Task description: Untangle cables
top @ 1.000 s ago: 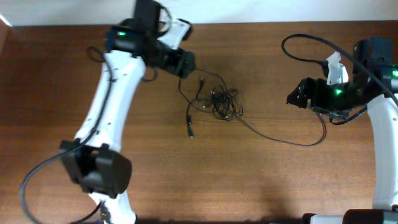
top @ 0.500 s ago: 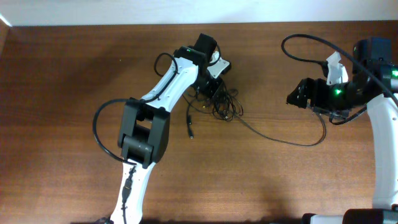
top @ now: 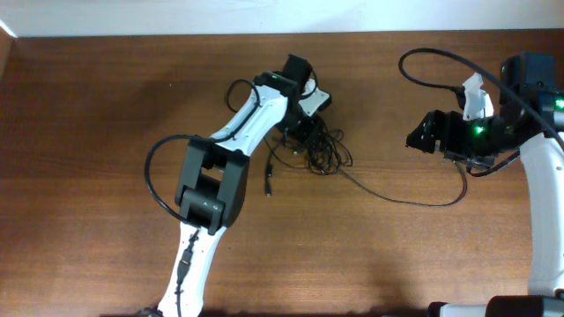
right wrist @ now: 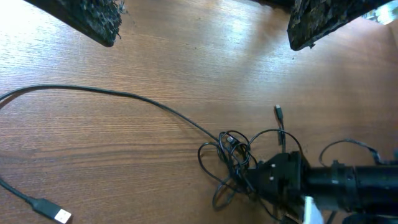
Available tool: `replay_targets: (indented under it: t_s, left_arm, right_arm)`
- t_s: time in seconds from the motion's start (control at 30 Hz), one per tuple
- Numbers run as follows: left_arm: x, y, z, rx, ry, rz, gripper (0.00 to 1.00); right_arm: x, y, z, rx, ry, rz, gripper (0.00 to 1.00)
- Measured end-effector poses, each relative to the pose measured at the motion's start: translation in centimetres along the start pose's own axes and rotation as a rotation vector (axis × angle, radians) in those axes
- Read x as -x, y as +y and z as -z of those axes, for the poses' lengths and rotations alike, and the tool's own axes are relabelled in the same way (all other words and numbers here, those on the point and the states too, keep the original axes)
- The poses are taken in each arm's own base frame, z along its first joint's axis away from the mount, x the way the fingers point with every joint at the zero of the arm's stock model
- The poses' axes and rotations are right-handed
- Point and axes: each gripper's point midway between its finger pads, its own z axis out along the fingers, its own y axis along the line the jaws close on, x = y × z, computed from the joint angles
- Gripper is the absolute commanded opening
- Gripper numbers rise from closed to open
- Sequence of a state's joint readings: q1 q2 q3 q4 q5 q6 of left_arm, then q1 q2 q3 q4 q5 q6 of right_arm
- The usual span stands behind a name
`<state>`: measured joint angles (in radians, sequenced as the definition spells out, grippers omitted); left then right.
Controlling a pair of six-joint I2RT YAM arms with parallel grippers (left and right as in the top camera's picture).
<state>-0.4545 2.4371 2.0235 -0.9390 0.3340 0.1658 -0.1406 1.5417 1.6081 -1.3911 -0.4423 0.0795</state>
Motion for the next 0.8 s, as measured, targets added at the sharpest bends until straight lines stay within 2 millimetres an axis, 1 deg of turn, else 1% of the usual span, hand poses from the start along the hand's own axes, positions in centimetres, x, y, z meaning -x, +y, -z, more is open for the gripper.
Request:
replay_targets:
  t_s: [0.03,0.07,0.13,0.17,0.23,0.27,0.33,0.37,0.4,0.43,0.47,0.53,0.57,0.6,0.63,0.67,0.73,0.8]
  left_arm:
    - [0.2,-0.6,-0.4,-0.003,-0.002,-0.016,0.09]
    - [0.4,-1.2,-0.6,-0.006,-0.002,-0.028,0.00]
    - [0.5,-2.3,-1.2,-0.022,0.001,-0.046,0.00]
    - [0.6,-2.4,-1.1,-0.023,-0.001,-0.050,0.00]
    - [0.3,-2.2,-0.7,-0.032,0.022,-0.028,0.00]
    - [-0.1,-2.1,-0.1,-0.043,0.045,-0.005,0.00]
    - [0.6,-1.8,2.5,-0.072,0.036,0.027,0.00]
    - [1.1,-1.6,3.8,-0.084,0.023,0.038,0.00]
    - [2.1,-1.5,6.0,-0.102,-0.015,0.048,0.00]
    - [3.2,-1.7,9.2,-0.125,-0.068,0.054,0.00]
    - [3.8,-2.1,11.5,-0.137,-0.104,0.053,0.00]
    - [4.3,-3.5,15.6,-0.171,-0.158,0.042,0.00]
    - [4.6,-4.6,18.0,-0.194,-0.199,0.026,0.00]
    - [4.8,-5.3,19.4,-0.208,-0.226,0.013,0.00]
    - [4.9,-6.4,20.7,-0.244,-0.247,0.004,0.00]
    - [4.8,-7.2,21.9,-0.260,-0.264,0.000,0.00]
    - [4.2,-7.6,22.1,-0.284,-0.243,0.035,0.00]
    - [3.8,-7.4,22.2,-0.296,-0.223,0.084,0.00]
  right_arm:
    - [0.0,0.0,0.0,0.000,0.001,-0.001,0.88]
    - [-0.1,0.0,0.0,0.000,0.003,-0.002,0.88]
    - [-0.1,0.0,0.0,0.000,0.004,-0.002,0.88]
    - [-0.1,0.0,0.0,0.000,0.004,-0.003,0.88]
    - [-0.1,0.0,0.0,0.000,0.003,-0.002,0.87]
    - [0.0,0.0,0.0,0.001,0.001,0.000,0.86]
    - [0.4,0.6,-0.1,0.018,-0.016,0.019,0.86]
    - [0.8,1.4,-0.3,0.040,-0.029,0.042,0.86]
    - [0.9,2.5,-0.5,0.065,-0.035,0.072,0.85]
    - [1.1,3.5,-0.8,0.086,-0.042,0.102,0.85]
    - [1.3,4.9,-1.1,0.111,-0.053,0.139,0.84]
    - [1.6,7.6,-1.8,0.153,-0.074,0.196,0.80]
    - [1.6,8.8,-2.0,0.173,-0.083,0.216,0.79]
    - [1.8,10.1,-2.2,0.193,-0.099,0.233,0.77]
    - [2.2,12.2,-2.4,0.228,-0.127,0.255,0.68]
    - [2.1,13.0,-2.5,0.242,-0.133,0.260,0.63]
    - [2.7,14.8,-2.7,0.261,-0.173,0.258,0.57]
    - [2.7,15.8,-3.0,0.249,-0.189,0.233,0.52]
